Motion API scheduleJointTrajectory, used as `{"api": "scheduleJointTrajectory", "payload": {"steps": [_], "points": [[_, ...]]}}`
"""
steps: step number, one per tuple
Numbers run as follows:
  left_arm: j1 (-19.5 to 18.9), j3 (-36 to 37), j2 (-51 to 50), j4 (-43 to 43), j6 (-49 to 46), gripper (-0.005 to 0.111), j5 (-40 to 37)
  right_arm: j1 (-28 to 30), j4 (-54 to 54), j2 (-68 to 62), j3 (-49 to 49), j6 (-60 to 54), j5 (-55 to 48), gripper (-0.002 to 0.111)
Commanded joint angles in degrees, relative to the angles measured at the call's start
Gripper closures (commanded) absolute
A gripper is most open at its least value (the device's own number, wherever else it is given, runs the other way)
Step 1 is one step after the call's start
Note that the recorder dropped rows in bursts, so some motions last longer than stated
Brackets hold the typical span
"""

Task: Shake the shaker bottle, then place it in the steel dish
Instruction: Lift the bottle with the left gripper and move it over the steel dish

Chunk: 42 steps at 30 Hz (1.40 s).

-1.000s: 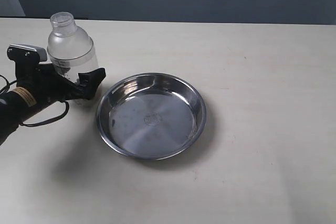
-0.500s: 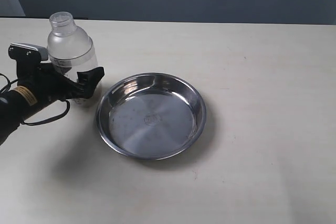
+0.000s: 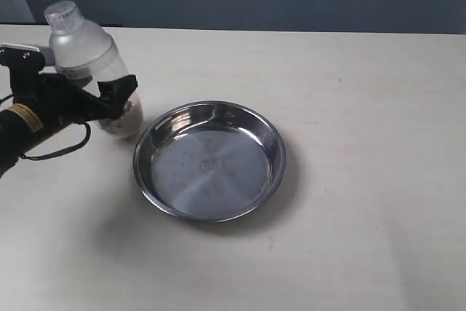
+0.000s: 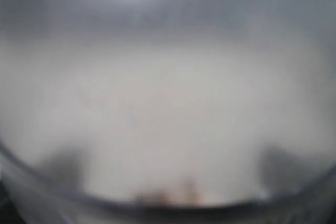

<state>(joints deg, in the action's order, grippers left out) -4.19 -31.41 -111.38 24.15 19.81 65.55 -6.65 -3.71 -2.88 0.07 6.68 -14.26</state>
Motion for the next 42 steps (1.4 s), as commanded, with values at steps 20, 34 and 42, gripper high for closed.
{"api": "scheduleJointTrajectory", "payload": {"steps": [20, 34, 42], "points": [[24.80, -1.39, 36.67, -24.15, -15.32, 0.106, -47.04, -0.12, 0.16, -0.22, -0.07, 0.00, 0.71, 0.109], [28.03, -4.35, 30.64, -35.60, -15.73, 0.106, -44.13, -0.12, 0.16, -0.22, -0.07, 0.00, 0.82, 0.109], [24.75, -5.22, 27.82, -43.93, -14.27, 0.106, -43.17, -0.12, 0.15, -0.22, -0.07, 0.00, 0.82, 0.109]]}}
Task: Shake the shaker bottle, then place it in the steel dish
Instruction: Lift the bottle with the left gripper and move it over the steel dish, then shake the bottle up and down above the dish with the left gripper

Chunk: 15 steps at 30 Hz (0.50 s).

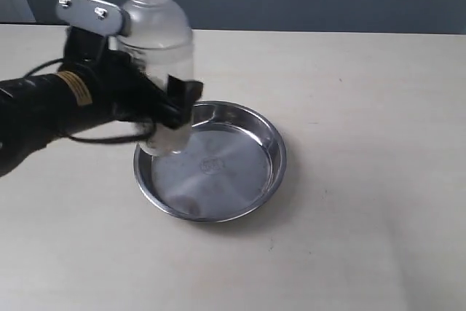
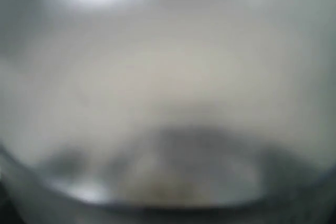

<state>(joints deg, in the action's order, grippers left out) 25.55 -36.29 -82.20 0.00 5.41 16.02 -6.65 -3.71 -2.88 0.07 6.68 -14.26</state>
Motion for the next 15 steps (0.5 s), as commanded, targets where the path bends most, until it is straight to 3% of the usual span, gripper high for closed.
{"api": "scheduleJointTrajectory", "payload": {"steps": [1, 2, 4, 5, 8, 9, 11, 12, 13, 15], "points": [[-5.48, -0.56, -1.80, -24.04, 2.05, 0.106, 6.18, -0.12, 0.15, -0.22, -0.07, 0.00, 0.82, 0.109], [-4.52, -1.19, -1.47, -17.33, 2.34, 0.106, 3.43, -0.12, 0.28, -0.22, -0.07, 0.00, 0.70, 0.109], [0.63, -1.97, -0.02, 7.13, 2.47, 0.106, -0.98, -0.12, 0.28, -0.22, -0.07, 0.00, 0.70, 0.109], [1.36, -1.84, 0.11, 10.91, 2.15, 0.106, -0.41, -0.12, 0.28, -0.22, -0.07, 0.00, 0.70, 0.109], [-4.01, -1.24, -1.89, -20.10, 3.88, 0.106, 6.52, -0.12, 0.28, -0.22, -0.07, 0.00, 0.70, 0.109], [-3.46, -1.47, -2.03, -20.41, 5.98, 0.106, 6.15, -0.12, 0.28, -0.22, -0.07, 0.00, 0.70, 0.109], [1.33, -2.41, -1.12, 8.49, 5.98, 0.106, 1.92, -0.12, 0.40, -0.22, -0.07, 0.00, 0.70, 0.109], [2.57, -2.13, -1.33, 13.46, 5.81, 0.106, 1.70, -0.12, 0.40, -0.22, -0.07, 0.00, 0.70, 0.109], [0.06, -1.85, -2.01, 4.46, 4.00, 0.106, 4.21, -0.12, 0.40, -0.22, -0.07, 0.00, 0.70, 0.109], [-3.36, -1.40, -3.76, -21.56, 6.50, 0.106, 7.56, -0.12, 0.40, -0.22, -0.07, 0.00, 0.70, 0.109]]}}
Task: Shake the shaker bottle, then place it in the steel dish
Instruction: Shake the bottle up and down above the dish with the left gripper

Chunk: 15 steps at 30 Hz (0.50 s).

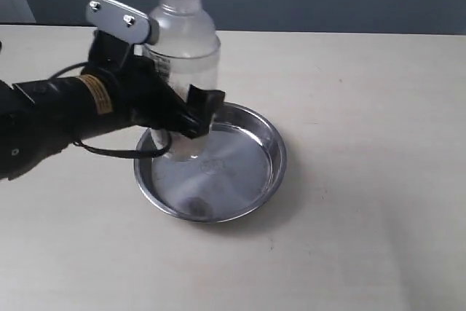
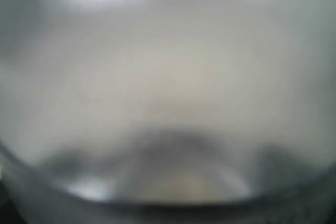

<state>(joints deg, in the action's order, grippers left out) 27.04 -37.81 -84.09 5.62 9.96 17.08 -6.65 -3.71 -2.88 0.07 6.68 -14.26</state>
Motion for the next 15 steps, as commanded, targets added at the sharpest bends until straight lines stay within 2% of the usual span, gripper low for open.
{"api": "scheduleJointTrajectory", "payload": {"steps": [1, 3, 4, 5, 6, 7, 8, 9, 10, 11, 12, 13, 14, 15], "points": [[-4.10, -0.30, -1.87, -24.04, 2.48, 0.106, 5.51, -0.12, 0.40, -0.22, -0.07, 0.00, 0.70, 0.109], [0.37, -1.02, -0.51, 7.42, 2.48, 0.106, 1.71, -0.12, 0.40, -0.22, -0.07, 0.00, 0.70, 0.109], [1.51, -1.02, -0.11, 13.30, 2.92, 0.106, 1.01, -0.12, 0.40, -0.22, -0.07, 0.00, 0.70, 0.109], [0.84, -1.02, -0.24, 9.43, 2.34, 0.106, 1.29, -0.12, 0.40, -0.22, -0.07, 0.00, 0.70, 0.109], [-1.60, -1.02, -1.02, -2.36, 1.02, 0.106, 3.00, -0.12, 0.40, -0.22, -0.07, 0.00, 0.70, 0.109], [-3.96, -1.04, -1.92, -20.62, 2.95, 0.106, 5.12, -0.12, 0.40, -0.22, -0.07, 0.00, 0.70, 0.109], [-2.55, -1.27, -1.38, -13.40, 2.84, 0.106, 3.96, -0.12, 0.40, -0.22, -0.07, 0.00, 0.70, 0.109], [0.95, -1.28, 0.03, 11.95, 3.09, 0.106, 1.79, -0.12, 0.40, -0.22, -0.07, 0.00, 0.70, 0.109], [0.64, -1.28, 0.01, 10.28, 2.47, 0.106, 1.79, -0.12, 0.40, -0.22, -0.07, 0.00, 0.70, 0.109], [-3.67, -1.28, -1.16, -12.68, 0.34, 0.106, 4.19, -0.12, 0.39, -0.22, -0.07, 0.00, 0.84, 0.109], [-4.17, -1.28, -1.42, -18.12, 1.22, 0.106, 4.50, -0.12, 0.39, -0.22, -0.07, 0.00, 0.84, 0.109], [-0.49, -1.28, 0.40, 0.86, 1.76, 0.106, 1.99, -0.12, 0.39, -0.22, -0.07, 0.00, 0.84, 0.109], [1.91, -1.16, 1.38, 13.57, 1.49, 0.106, 0.88, -0.12, 0.39, -0.22, -0.07, 0.00, 0.84, 0.109], [0.64, -1.02, 1.13, 8.26, 1.08, 0.106, 1.84, -0.12, 0.39, -0.22, -0.07, 0.00, 0.84, 0.109]]}}
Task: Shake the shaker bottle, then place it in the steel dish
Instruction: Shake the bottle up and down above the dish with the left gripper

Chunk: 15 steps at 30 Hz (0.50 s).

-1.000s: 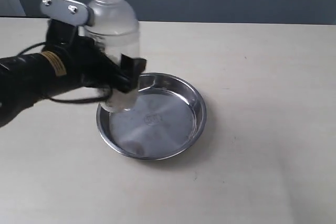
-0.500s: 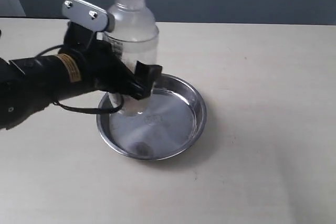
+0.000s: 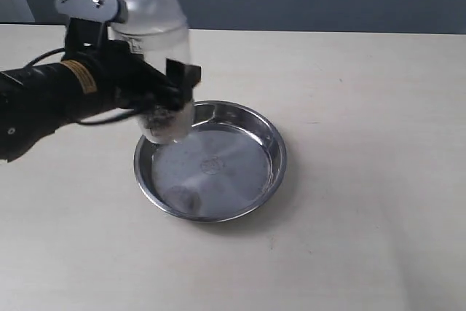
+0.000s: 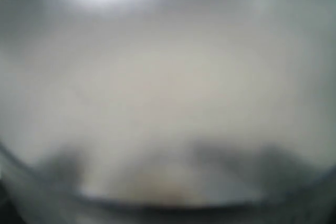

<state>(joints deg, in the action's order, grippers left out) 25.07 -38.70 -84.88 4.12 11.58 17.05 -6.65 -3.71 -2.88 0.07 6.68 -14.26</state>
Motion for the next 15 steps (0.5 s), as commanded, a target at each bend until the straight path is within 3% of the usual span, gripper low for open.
{"api": "scheduleJointTrajectory", "payload": {"steps": [1, 2, 3, 4, 5, 6, 8, 9, 11, 12, 15], "points": [[0.40, -0.13, 0.89, 0.75, -2.00, 0.106, 3.32, -0.12, 0.39, -0.22, -0.07, 0.00, 0.84, 0.109], [-2.27, -0.01, -0.31, -14.29, -1.14, 0.106, 5.43, -0.12, 0.39, -0.22, -0.07, 0.00, 0.84, 0.109], [-1.72, -0.01, -0.82, -15.38, 1.66, 0.106, 4.98, -0.12, 0.39, -0.22, -0.07, 0.00, 0.84, 0.109], [2.74, -0.12, 0.27, 6.32, 2.40, 0.106, 2.51, -0.12, 0.39, -0.22, -0.07, 0.00, 0.84, 0.109], [6.14, -0.12, 0.59, 19.58, 2.67, 0.106, 0.82, -0.12, 0.39, -0.22, -0.07, 0.00, 0.84, 0.109], [5.11, -0.01, -0.23, 12.39, 1.05, 0.106, 1.99, -0.12, 0.39, -0.22, -0.07, 0.00, 0.84, 0.109], [1.56, 0.55, -2.49, -15.18, 3.52, 0.106, 7.79, -0.12, 0.28, -0.22, -0.07, 0.00, 0.84, 0.109], [2.73, 0.21, -2.13, -7.35, 3.68, 0.106, 7.64, -0.12, 0.28, -0.22, -0.07, 0.00, 0.84, 0.109], [6.57, -1.01, -0.22, 16.61, 4.63, 0.106, 8.21, -0.12, 0.31, -0.22, -0.07, 0.00, 0.69, 0.109], [7.36, -2.36, 0.91, 17.90, 4.90, 0.106, 9.53, -0.12, 0.31, -0.22, -0.07, 0.00, 0.69, 0.109], [6.70, -9.39, 5.47, 4.06, -0.08, 0.106, 9.68, -0.12, 0.31, -0.22, -0.07, 0.00, 0.69, 0.109]]}}
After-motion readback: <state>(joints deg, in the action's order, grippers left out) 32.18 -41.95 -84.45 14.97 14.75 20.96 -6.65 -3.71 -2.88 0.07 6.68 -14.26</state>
